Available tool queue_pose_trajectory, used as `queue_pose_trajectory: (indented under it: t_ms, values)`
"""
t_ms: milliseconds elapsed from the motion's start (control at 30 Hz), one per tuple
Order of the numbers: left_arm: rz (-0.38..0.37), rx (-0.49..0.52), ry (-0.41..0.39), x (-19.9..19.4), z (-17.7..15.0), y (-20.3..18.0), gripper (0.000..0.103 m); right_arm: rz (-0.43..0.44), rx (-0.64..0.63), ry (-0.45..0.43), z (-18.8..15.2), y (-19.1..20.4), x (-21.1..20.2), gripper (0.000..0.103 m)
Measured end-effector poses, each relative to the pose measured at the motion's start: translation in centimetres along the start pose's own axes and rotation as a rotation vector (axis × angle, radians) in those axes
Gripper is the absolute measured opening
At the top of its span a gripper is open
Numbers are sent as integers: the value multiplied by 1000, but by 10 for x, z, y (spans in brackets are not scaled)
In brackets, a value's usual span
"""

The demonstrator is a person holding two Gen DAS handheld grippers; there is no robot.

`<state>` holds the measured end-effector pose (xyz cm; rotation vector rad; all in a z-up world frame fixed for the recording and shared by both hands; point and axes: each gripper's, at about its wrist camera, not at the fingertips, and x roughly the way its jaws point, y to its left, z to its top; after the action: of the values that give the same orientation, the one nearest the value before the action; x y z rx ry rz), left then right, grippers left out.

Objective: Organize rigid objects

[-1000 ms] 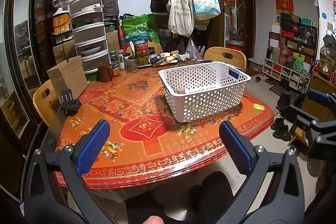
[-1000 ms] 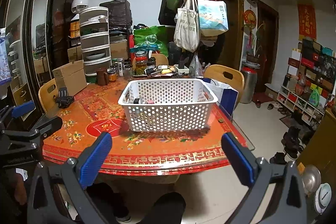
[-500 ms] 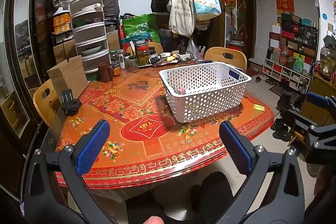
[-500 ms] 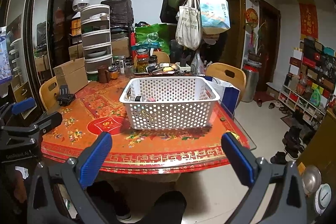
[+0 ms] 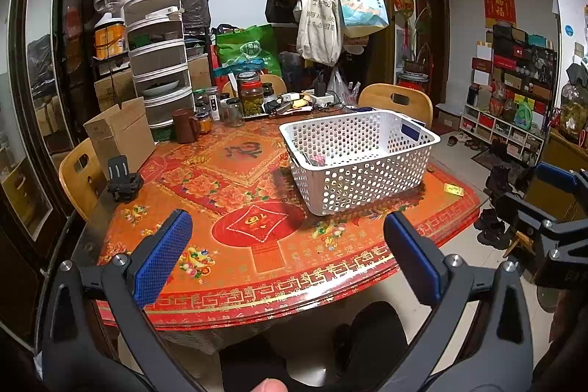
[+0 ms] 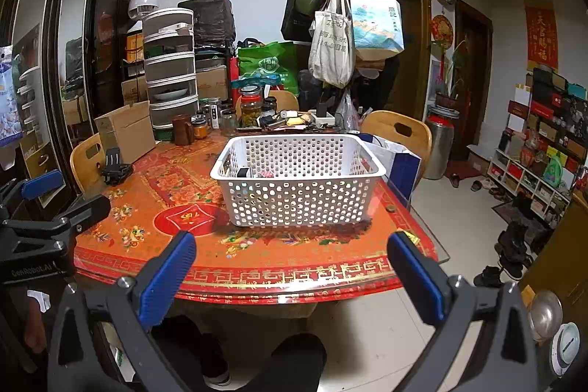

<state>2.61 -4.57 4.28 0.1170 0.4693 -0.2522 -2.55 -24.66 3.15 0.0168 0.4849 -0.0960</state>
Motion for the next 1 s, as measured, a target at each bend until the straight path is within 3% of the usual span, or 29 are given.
queue_pose_trajectory:
  t_ms: [1000]
  values:
    - [-1,0,23,9,-9,-8,103,1,-3,6,-2,-1,1,103]
